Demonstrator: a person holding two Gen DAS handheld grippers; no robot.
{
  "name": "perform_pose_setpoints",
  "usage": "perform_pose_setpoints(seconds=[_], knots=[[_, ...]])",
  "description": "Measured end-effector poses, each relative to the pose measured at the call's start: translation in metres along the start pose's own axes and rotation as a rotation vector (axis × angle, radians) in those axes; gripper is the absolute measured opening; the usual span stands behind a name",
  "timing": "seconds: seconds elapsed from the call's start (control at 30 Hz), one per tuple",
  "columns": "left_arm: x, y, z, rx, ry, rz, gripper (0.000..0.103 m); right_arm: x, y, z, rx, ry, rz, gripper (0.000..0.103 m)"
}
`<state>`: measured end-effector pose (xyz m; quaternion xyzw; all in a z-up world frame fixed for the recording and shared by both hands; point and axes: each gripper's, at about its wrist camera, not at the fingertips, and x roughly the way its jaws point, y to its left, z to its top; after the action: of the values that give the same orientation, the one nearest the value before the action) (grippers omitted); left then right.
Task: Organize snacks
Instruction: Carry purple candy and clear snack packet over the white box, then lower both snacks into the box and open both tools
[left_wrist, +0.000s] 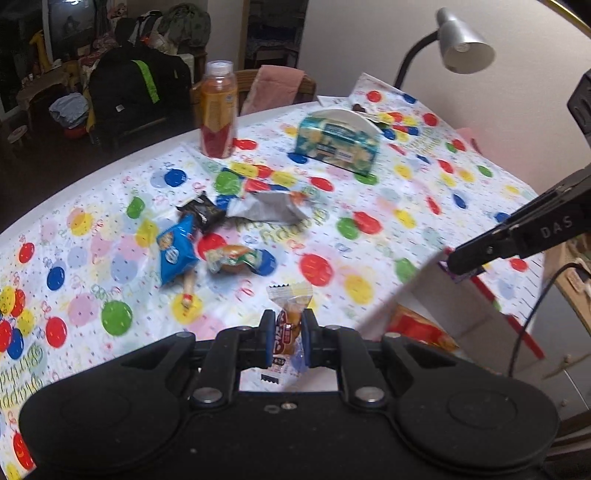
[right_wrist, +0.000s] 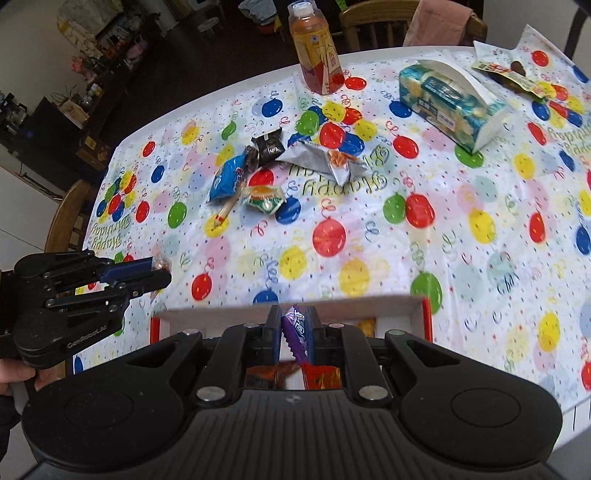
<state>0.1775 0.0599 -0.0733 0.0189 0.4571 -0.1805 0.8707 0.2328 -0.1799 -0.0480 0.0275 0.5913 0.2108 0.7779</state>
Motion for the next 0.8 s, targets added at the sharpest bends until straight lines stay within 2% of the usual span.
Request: perform_pose_setpoints(seconds=[0.27, 0.8], knots=[[-0.014, -0.040, -0.027, 0.055, 0.035, -0.061, 0.011, 0.000, 0.003, -0.047, -0.012, 0.035, -0.016, 0.013], [0.009, -0.089, -0.089, 0.132, 0.199, -0.145, 0.011, 0.056, 0.003, -0.120, -0.006, 0.179, -0.032, 0.013]])
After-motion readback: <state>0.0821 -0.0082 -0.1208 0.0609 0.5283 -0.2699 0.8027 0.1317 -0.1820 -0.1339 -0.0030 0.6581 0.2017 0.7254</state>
